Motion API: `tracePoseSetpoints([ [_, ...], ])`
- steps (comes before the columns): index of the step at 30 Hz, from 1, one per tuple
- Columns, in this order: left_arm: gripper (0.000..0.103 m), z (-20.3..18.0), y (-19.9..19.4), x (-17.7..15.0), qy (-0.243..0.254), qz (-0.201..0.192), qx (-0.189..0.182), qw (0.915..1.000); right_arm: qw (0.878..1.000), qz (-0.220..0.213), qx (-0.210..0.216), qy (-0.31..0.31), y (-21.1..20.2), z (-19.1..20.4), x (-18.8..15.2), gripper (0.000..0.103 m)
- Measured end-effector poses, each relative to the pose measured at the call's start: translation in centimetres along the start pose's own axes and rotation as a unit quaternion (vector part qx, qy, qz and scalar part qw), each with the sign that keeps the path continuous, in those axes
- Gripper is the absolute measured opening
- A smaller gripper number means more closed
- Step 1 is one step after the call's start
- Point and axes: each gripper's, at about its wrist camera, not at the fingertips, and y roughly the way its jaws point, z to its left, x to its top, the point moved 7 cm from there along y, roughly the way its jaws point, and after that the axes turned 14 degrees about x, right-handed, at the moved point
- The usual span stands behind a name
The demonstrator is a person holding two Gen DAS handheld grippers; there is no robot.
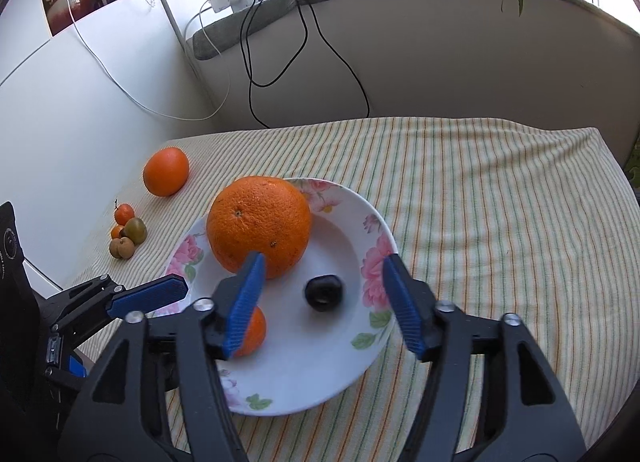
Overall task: Organize fruits
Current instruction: 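Open both tools to release the tangerine and plum into the bowl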
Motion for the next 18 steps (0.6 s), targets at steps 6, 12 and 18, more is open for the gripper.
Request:
tracePoseSetpoints([
  [6, 0.049, 0.4, -0.5, 0.0, -0.003, -0.004, 0.003, 1.0, 1.0, -0.007, -0.002, -0.008, -0.7, 0.7, 0.6, 0.072],
  [12, 0.049, 1.2, -1.2, 0.0, -0.008, -0.011, 0.011, 0.9998, 1.0, -0.007, -0.001, -0.013, -0.8, 1.4, 0.8, 0.073],
  [18, 0.049, 2.0, -1.9, -0.1, -0.014, -0.016, 0.018, 0.9996, 1.0, -0.007, 0.002, -0.024, -0.8, 2.6, 0.9, 0.073],
])
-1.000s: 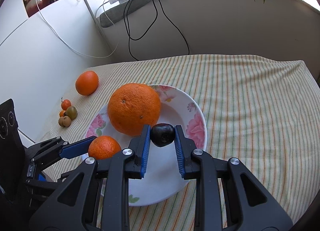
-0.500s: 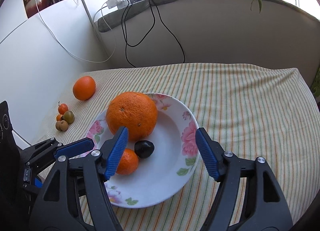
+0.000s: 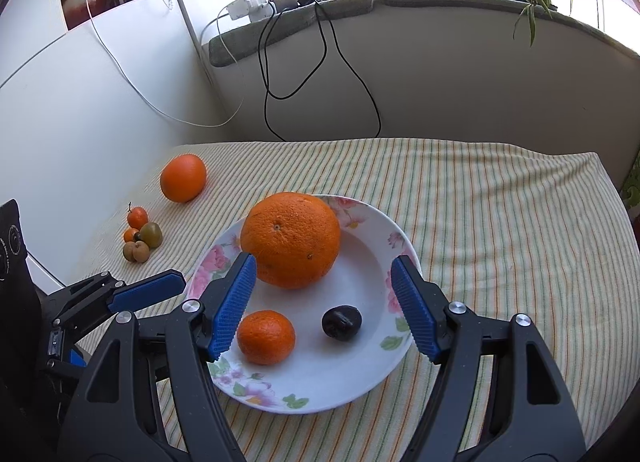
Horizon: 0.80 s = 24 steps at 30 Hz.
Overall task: Organize fruits
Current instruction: 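Open both tools to release the tangerine and plum into the bowl, then withdraw both tools from the bowl toward the remaining fruits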
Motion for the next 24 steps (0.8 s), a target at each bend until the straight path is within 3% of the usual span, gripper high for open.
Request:
tracePoseSetpoints([
  [5, 0.049, 1.1, -0.5, -0.2, -0.007, -0.002, 0.011, 0.9999, 1.0, 0.0, 0.005, -0.005, 0.1, 0.9, 0.2, 0.073],
  [9, 0.049, 2.5, -1.1, -0.4, -0.016, -0.004, 0.023, 0.9996, 1.0, 0.001, 0.011, -0.012, 0.3, 1.7, 0.2, 0.083],
  [24, 0.049, 11.2, -2.9, -2.5, -0.076, 0.0, 0.098, 0.9923, 0.998, 0.01, 0.051, -0.046, 2.2, 6.8, 0.7, 0.084],
])
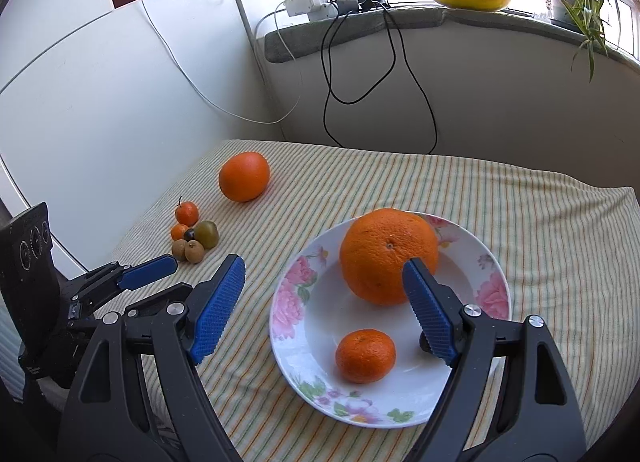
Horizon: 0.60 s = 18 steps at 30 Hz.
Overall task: Organize fruits
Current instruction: 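Withdraw both tools from the bowl toward the remaining fruits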
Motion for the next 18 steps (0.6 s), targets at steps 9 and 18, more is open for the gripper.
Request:
tracePoseSetpoints([
  [9, 0.049, 5.3, 0.2, -0.7, -0.032, 0.005, 0.041, 0.9986, 0.999, 0.022, 0.019, -0.026, 3.0, 3.2, -0.1, 0.084],
  [18, 0.049, 9.5, 0.9, -0.6, -0.054, 0.011, 0.067, 0.9962, 0.997, 0.044, 0.045, -0.044, 6.3, 6.3, -0.3, 0.084],
])
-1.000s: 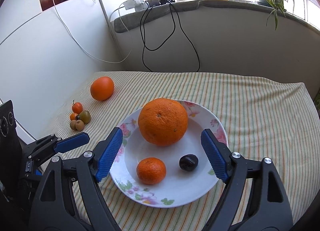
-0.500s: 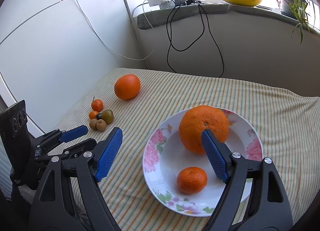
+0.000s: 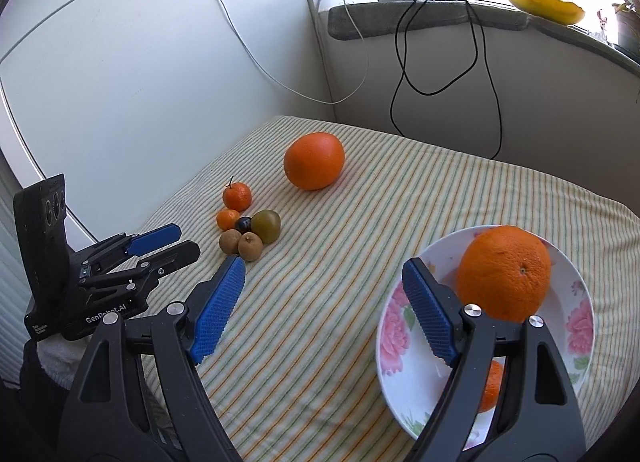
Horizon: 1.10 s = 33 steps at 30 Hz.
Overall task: Organize fruits
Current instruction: 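Withdraw both tools from the bowl toward the remaining fruits, then close the right tool on a brown kiwi while the left tool grasps a small tangerine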
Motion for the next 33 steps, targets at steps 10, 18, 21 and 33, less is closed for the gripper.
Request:
tracePoseSetpoints([
  [10, 0.04, 2.6, 2.6, 0.4, -0.004, 0.016, 0.015, 0.9997, 0.999, 0.027, 0.031, -0.005, 4.8, 2.5, -0.4, 0.083],
  [18, 0.032, 3.9, 4.8, 0.4, -0.013, 0.042, 0.004, 0.999, 0.997, 0.058, 0.044, 0.012, 8.4, 2.3, -1.1, 0.053],
  [21, 0.031, 4.0, 5.2, 0.4, -0.011, 0.05, -0.004, 0.9987, 0.996, 0.067, 0.057, 0.022, 9.5, 2.3, -1.3, 0.05],
  [33, 0.031, 3.1, 7.3, 0.5, 0.024, 0.084, -0.019, 0.996, 0.992, 0.097, 0.074, 0.019, 12.8, 2.5, -1.2, 0.041],
])
